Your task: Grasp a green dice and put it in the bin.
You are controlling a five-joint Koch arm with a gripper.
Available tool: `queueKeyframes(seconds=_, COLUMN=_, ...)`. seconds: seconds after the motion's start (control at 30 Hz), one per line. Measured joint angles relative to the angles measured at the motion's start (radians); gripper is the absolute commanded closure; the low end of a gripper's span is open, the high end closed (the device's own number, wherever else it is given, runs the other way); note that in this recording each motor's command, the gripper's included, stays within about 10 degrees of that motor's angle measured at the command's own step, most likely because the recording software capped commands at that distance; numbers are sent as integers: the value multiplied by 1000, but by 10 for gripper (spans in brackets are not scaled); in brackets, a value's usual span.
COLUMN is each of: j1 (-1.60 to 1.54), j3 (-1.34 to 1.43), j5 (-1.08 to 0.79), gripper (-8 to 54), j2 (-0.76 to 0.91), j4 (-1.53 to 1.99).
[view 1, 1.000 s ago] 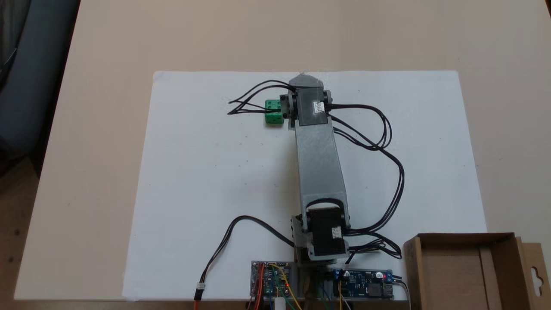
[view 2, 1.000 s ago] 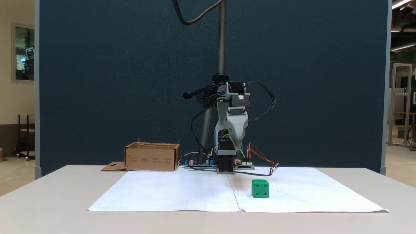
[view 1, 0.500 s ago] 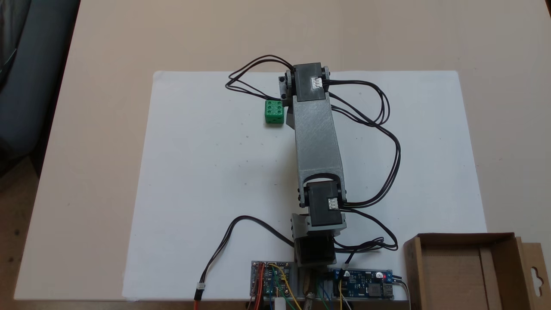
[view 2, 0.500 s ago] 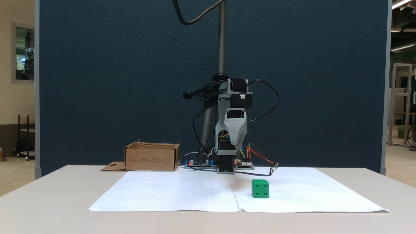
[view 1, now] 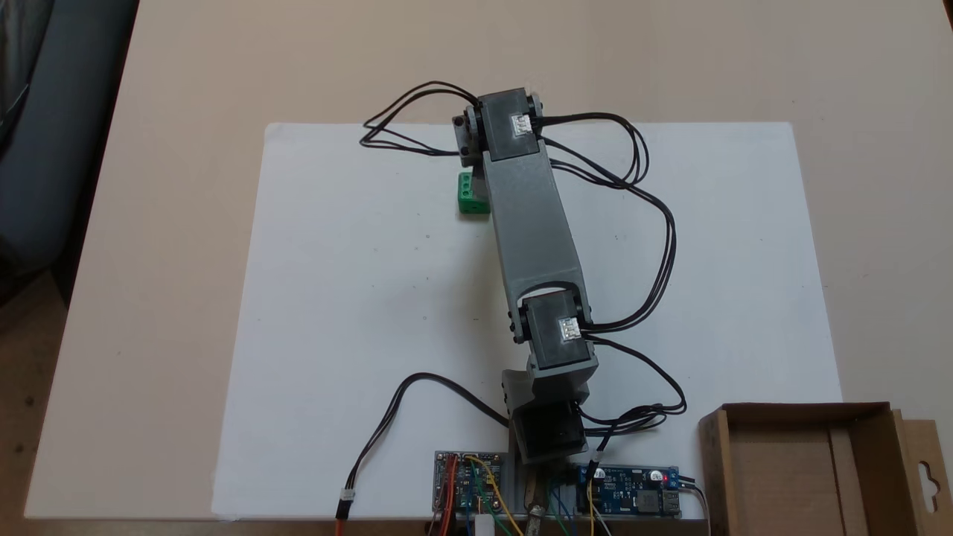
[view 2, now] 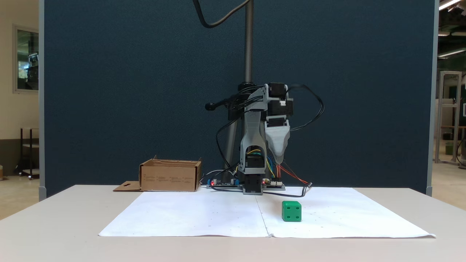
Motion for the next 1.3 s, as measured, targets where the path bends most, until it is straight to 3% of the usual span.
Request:
queueKeyframes(seconds=0.3, j1=-17, j3=-110, j5=0, gripper=18, j2=-20, j4=66)
queueKeyframes(seconds=1.3, j1=-38, j3=-114, j5=41, gripper=24, j2=-141, j4=72)
